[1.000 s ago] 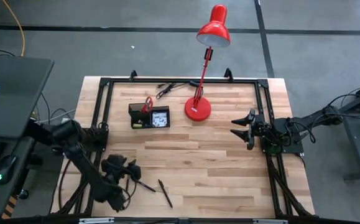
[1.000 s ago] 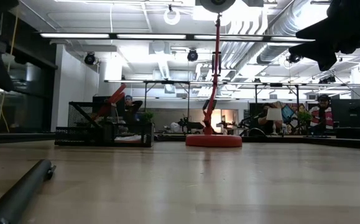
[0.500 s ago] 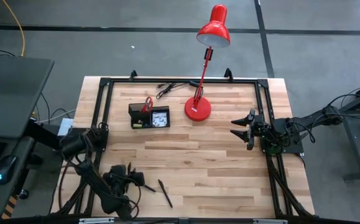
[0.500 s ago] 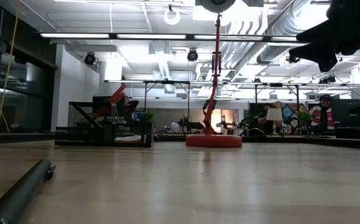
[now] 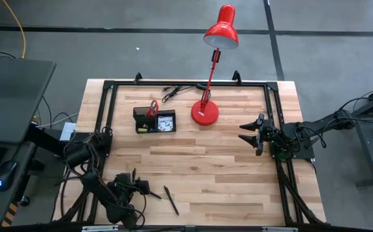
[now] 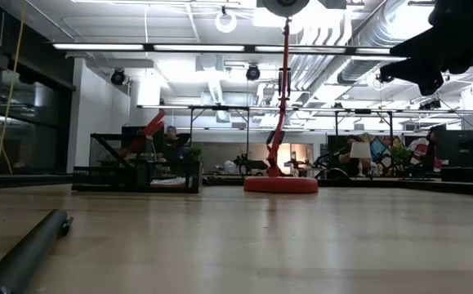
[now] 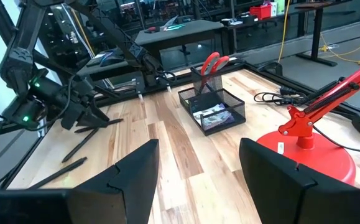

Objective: Pick and place office supplies into organizer
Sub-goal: Put the black pen into the black desk organizer

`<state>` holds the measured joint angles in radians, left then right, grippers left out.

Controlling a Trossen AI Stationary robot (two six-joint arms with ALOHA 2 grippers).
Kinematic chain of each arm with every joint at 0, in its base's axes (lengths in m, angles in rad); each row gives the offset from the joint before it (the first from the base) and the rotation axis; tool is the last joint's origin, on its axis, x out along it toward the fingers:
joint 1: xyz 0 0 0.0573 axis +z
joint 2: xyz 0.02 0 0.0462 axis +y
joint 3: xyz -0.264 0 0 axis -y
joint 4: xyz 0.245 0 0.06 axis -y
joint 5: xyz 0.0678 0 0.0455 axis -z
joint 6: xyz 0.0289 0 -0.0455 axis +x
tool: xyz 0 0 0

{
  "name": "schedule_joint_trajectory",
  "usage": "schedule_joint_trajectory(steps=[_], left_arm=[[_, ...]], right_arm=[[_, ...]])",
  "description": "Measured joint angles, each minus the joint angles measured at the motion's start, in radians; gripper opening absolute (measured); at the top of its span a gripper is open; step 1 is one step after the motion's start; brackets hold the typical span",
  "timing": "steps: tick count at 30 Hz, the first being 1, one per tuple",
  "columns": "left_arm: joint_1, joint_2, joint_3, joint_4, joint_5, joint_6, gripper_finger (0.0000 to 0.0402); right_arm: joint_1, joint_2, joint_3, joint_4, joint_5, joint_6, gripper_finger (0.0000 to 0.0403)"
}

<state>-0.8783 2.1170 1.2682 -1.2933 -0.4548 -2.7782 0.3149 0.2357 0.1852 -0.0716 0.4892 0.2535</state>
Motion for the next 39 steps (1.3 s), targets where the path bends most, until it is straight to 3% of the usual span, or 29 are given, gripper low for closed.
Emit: schedule_joint_trajectory(steps=[7, 22, 34, 39], left_arm=[[0.001, 0.008, -0.008, -0.016, -0.006, 0.008, 0.0211], [0.0, 0.006, -0.077, 0.016, -0.05, 0.04, 0.0096], [0.001, 0.005, -0.117, 0.063, -0.137, 0.055, 0.0075], [0.001, 0.004, -0.13, 0.079, -0.155, 0.055, 0.0041]], right_arm=[[0.0, 0.0, 0.0, -0.008, 0.0, 0.0, 0.0216], [0.0, 0.0, 0.0, -0.015, 0.003, 0.0, 0.0216], [0.0, 0.0, 0.0, -0.015, 0.003, 0.0, 0.0216], [0.0, 0.0, 0.0, -0.015, 0.002, 0.0, 0.0216]])
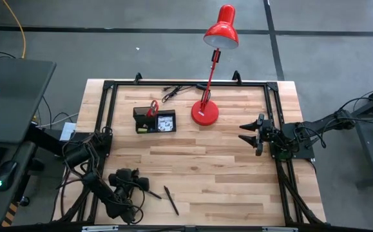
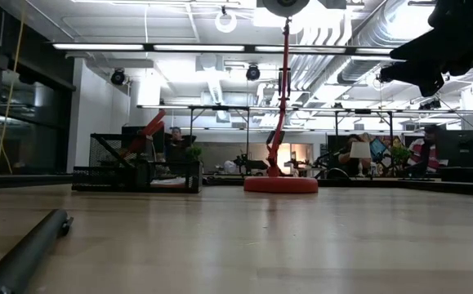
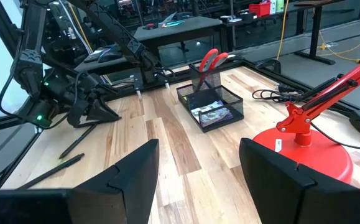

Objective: Pick and place office supplies into organizer
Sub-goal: Put the black pen into the black desk organizer

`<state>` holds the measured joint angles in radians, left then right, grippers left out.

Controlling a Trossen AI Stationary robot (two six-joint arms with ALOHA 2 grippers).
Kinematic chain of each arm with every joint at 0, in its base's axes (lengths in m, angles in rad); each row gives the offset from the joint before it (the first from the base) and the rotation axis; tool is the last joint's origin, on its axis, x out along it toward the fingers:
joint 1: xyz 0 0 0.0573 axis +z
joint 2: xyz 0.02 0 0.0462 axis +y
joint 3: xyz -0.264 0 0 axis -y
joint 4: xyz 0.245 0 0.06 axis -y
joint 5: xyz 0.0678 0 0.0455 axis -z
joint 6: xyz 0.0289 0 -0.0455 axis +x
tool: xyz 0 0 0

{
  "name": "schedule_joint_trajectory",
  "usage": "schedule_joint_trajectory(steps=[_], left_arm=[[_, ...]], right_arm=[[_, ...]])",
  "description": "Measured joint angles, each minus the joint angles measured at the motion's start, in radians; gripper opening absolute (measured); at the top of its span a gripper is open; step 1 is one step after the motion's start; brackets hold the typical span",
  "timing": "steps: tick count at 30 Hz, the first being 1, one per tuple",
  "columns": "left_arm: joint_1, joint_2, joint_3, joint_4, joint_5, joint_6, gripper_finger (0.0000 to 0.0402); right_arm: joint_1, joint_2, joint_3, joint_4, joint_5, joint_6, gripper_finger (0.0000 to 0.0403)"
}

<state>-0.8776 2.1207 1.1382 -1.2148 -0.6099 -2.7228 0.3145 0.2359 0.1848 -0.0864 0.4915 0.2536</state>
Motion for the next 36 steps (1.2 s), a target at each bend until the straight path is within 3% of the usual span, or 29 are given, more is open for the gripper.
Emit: schedule_joint_trajectory(steps=[5, 14, 24, 36], left_arm=[[0.0, 0.0, 0.0, -0.002, -0.005, 0.0, 0.0009], [-0.005, 0.008, 0.025, -0.044, -0.034, 0.003, 0.003], [-0.005, 0.007, 0.056, -0.134, -0.067, 0.007, 0.0008], [-0.006, -0.026, 0.058, -0.273, -0.233, 0.046, 0.0001]], right_arm=[[0.0, 0.0, 0.0, 0.0, -0.003, 0.0, 0.0216], [0.0, 0.0, 0.0, 0.0, -0.003, 0.0, 0.0216], [0.0, 0.0, 0.0, 0.0, -0.002, 0.0, 0.0216], [0.0, 0.0, 0.0, 0.0, 0.001, 0.0, 0.0216]])
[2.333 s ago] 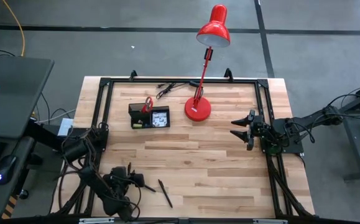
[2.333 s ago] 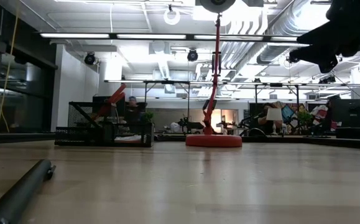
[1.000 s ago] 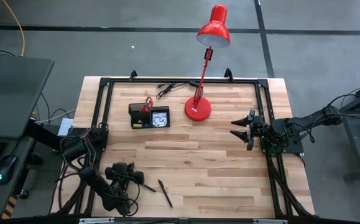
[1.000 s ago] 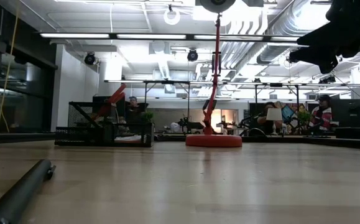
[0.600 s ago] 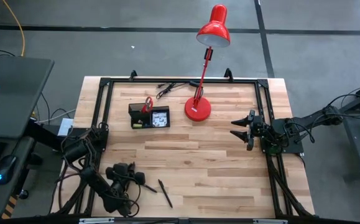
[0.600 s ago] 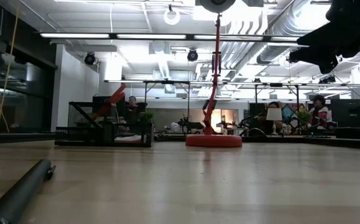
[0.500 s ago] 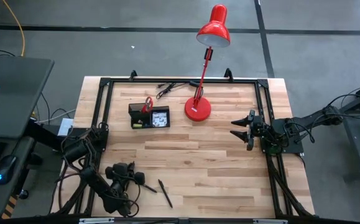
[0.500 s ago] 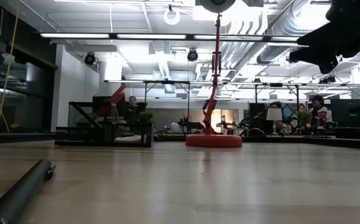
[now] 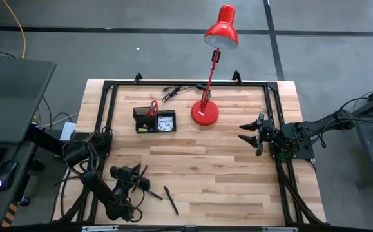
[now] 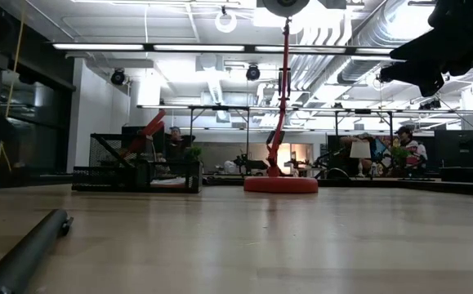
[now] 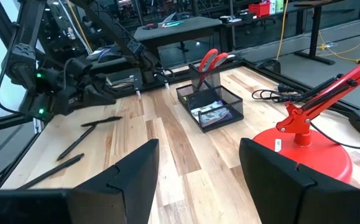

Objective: Pick and place office supplies into organizer
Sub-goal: Put the black pen into the black desk organizer

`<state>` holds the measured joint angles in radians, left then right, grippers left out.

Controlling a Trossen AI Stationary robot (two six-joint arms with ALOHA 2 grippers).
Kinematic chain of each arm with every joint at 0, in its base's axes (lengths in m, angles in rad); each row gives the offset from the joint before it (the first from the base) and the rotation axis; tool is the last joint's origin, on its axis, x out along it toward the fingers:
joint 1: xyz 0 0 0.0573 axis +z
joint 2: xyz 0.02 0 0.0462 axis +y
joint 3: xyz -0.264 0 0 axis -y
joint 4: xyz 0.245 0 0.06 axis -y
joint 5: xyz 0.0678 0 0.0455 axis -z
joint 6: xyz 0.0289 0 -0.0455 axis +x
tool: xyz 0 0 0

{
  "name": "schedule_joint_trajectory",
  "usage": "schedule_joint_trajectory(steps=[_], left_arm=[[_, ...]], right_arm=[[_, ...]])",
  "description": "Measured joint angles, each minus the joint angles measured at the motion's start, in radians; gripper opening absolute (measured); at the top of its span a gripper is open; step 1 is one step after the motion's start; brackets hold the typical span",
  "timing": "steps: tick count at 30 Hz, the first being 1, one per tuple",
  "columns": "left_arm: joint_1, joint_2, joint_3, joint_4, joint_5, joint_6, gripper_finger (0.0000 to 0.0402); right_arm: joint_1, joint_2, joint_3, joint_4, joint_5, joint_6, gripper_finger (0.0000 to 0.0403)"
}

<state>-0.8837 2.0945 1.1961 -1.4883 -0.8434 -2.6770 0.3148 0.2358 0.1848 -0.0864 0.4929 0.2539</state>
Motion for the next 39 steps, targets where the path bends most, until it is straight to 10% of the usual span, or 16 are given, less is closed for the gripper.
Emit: schedule_joint_trajectory(steps=[12, 29, 39], left_arm=[[0.0, -0.113, 0.032, 0.154, 0.118, 0.382, 0.002], [0.068, -0.197, 0.138, 0.318, 0.514, 0.854, 0.0206], [0.214, -0.196, 0.138, 0.315, 0.607, 1.119, 0.0223]], right_arm=[[0.0, 0.0, 0.0, -0.007, -0.001, 0.0, 0.0216], [0.0, -0.001, 0.0, -0.016, -0.004, 0.0, 0.0216], [0.0, -0.001, 0.0, -0.022, -0.004, 0.0, 0.0216]])
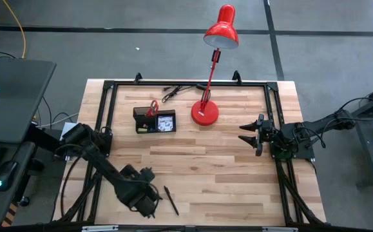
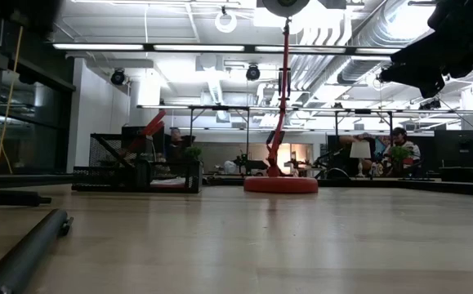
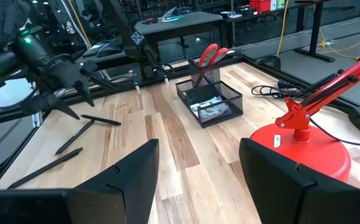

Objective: Pick and place office supplies into organizer
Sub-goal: Put the black pen into the black desk organizer

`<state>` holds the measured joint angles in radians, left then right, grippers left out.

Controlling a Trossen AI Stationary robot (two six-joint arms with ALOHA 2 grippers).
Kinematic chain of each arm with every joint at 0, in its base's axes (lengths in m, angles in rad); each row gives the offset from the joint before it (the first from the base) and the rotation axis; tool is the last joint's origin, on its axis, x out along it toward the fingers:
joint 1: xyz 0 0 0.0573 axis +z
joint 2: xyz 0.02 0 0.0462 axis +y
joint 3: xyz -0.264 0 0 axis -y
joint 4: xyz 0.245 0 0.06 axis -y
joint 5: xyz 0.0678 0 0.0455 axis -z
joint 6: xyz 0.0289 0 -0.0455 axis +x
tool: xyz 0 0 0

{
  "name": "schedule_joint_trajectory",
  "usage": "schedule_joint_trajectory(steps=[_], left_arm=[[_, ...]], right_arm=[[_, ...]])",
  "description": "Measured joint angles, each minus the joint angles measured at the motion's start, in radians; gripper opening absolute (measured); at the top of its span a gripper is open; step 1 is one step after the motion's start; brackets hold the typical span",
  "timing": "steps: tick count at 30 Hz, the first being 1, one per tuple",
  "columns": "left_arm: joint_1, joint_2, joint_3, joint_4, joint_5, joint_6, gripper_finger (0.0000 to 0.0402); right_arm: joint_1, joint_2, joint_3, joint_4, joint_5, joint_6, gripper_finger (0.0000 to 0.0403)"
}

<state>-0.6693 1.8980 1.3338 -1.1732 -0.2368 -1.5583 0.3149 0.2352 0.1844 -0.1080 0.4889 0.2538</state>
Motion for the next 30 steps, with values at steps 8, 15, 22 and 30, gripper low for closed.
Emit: schedule_joint_trajectory(steps=[8, 15, 22, 30], left_arm=[[0.084, 0.0, -0.002, 0.008, -0.039, 0.095, 0.0205], [0.163, 0.0, -0.007, 0.004, -0.031, 0.166, 0.0193], [0.147, 0.0, -0.009, 0.019, -0.036, 0.124, 0.0189], [-0.001, -0.014, -0.053, 0.079, -0.075, -0.057, 0.0203]], right_arm=[[0.0, 0.0, 0.0, -0.001, 0.0, 0.0, 0.0216], [0.0, 0.0, 0.0, -0.001, 0.001, 0.0, 0.0216], [0.0, 0.0, 0.0, -0.001, 0.001, 0.0, 0.0216], [0.0, 0.0, 0.0, -0.005, 0.004, 0.0, 0.0216]])
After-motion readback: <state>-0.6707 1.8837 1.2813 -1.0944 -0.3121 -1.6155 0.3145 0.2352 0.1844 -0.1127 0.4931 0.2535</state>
